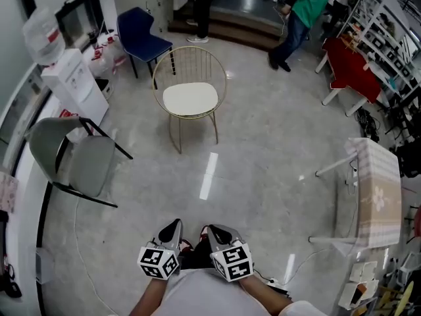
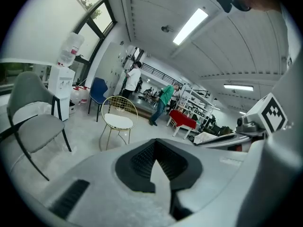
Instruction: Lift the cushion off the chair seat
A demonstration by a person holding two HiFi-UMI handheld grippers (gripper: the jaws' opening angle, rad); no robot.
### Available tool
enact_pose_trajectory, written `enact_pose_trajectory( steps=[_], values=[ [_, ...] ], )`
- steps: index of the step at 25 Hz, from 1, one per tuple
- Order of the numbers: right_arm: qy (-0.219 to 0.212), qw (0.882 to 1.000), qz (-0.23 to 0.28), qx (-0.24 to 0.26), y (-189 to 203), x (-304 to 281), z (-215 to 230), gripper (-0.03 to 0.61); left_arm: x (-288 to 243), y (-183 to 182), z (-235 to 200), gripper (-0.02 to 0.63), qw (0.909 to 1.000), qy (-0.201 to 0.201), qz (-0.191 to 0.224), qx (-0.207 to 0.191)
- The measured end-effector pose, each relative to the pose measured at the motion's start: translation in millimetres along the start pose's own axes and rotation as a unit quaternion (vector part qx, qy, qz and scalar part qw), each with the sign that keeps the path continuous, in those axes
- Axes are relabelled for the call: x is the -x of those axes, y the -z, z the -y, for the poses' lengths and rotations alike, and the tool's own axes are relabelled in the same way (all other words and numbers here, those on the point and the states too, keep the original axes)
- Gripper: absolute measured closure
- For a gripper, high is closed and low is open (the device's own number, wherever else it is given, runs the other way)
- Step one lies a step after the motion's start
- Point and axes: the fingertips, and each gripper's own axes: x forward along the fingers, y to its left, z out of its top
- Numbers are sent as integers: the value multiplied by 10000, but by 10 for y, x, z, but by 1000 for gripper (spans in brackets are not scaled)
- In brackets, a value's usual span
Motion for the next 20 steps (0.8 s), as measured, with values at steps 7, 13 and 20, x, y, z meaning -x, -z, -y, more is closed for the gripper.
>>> enact_pose_trajectory(
  steps=[7,13,20],
  values=[
    [-250,9985,371,-327,-155,41,258,574,-154,-167,307,609,9996,-72,80,-247],
    [-319,9975,509,-372,-269,27,483,572,-274,-357,384,609,9993,-352,87,42],
    [-453,9972,486,-350,-258,8,680,572,-566,-273,539,609,9995,-297,-33,-132]
  ],
)
